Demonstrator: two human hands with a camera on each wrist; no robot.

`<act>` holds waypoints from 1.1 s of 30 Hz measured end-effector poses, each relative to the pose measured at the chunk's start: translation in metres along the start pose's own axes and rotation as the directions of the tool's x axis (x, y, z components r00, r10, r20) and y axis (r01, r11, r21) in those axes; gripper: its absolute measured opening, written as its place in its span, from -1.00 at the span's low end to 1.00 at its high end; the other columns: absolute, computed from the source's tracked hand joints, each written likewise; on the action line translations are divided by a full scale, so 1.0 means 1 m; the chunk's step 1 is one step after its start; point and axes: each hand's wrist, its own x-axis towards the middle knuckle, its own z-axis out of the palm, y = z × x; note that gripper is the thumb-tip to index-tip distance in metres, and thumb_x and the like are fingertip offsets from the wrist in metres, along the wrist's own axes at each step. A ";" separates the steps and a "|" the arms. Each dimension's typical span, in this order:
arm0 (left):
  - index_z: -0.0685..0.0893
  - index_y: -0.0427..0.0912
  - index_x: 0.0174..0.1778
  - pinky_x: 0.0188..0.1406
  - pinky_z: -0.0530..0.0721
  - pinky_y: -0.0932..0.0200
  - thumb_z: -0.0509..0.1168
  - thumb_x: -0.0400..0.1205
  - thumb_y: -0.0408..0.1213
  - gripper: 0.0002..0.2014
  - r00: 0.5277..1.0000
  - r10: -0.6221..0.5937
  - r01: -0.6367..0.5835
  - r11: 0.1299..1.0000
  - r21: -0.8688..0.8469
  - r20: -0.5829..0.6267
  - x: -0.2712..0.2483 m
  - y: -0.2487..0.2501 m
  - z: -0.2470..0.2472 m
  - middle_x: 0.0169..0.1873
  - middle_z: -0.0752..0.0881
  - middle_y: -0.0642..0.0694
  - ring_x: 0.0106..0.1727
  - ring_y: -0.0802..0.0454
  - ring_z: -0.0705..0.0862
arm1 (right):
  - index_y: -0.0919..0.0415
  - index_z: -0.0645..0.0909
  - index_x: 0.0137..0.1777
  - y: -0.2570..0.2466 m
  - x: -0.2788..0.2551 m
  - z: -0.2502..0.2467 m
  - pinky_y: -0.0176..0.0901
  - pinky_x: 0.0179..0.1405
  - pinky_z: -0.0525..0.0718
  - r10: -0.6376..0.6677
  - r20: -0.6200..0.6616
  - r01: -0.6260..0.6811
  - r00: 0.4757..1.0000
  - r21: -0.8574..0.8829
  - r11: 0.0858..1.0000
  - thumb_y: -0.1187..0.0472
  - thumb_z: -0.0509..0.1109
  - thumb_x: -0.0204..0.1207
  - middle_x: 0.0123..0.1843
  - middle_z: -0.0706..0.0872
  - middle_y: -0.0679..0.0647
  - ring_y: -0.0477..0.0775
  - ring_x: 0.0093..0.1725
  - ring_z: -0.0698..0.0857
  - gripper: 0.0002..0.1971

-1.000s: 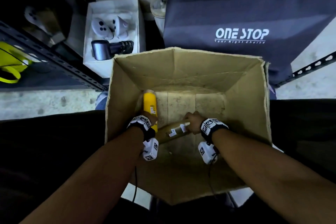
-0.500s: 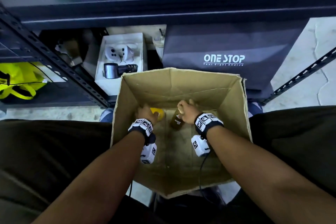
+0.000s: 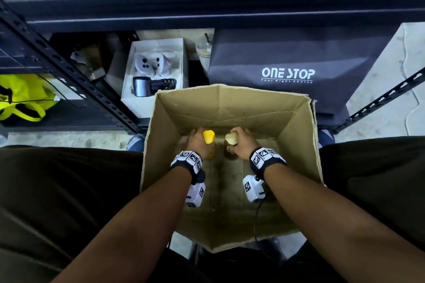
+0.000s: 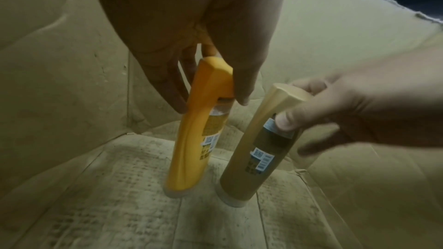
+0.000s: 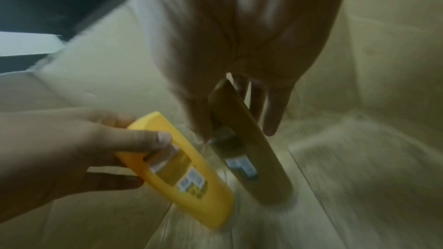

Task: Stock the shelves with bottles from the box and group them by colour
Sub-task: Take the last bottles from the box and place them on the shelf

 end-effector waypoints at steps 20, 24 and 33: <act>0.62 -0.24 0.45 0.21 0.56 0.18 0.60 0.53 -0.20 -0.42 0.966 -0.124 0.214 0.875 -0.435 0.226 0.033 -0.040 0.054 0.34 0.71 -0.18 0.31 -0.12 0.67 | 0.14 0.45 0.55 0.043 0.032 0.046 0.00 0.48 0.53 0.093 0.009 -0.081 0.996 0.573 0.816 0.07 0.59 0.53 0.42 0.69 0.08 0.10 0.41 0.63 -0.37; 0.60 -0.23 0.48 0.37 0.58 0.06 0.59 0.54 -0.19 -0.40 0.949 -0.134 0.253 0.866 -0.432 0.287 0.041 -0.048 0.062 0.38 0.69 -0.17 0.37 -0.13 0.65 | 0.18 0.42 0.57 0.052 0.041 0.057 -0.11 0.46 0.50 0.085 0.025 -0.083 0.996 0.583 0.808 0.15 0.55 0.57 0.39 0.66 0.04 0.06 0.42 0.60 -0.39; 0.65 -0.24 0.41 0.08 0.53 0.26 0.54 0.57 -0.29 -0.53 0.963 -0.159 0.244 0.858 -0.453 0.219 0.044 -0.054 0.075 0.21 0.73 -0.09 0.18 0.01 0.67 | -0.05 0.56 0.39 0.050 0.052 0.063 -0.25 0.19 0.53 0.121 -0.035 -0.077 0.992 0.587 0.806 -0.09 0.54 0.55 0.24 0.74 -0.12 -0.08 0.26 0.67 -0.55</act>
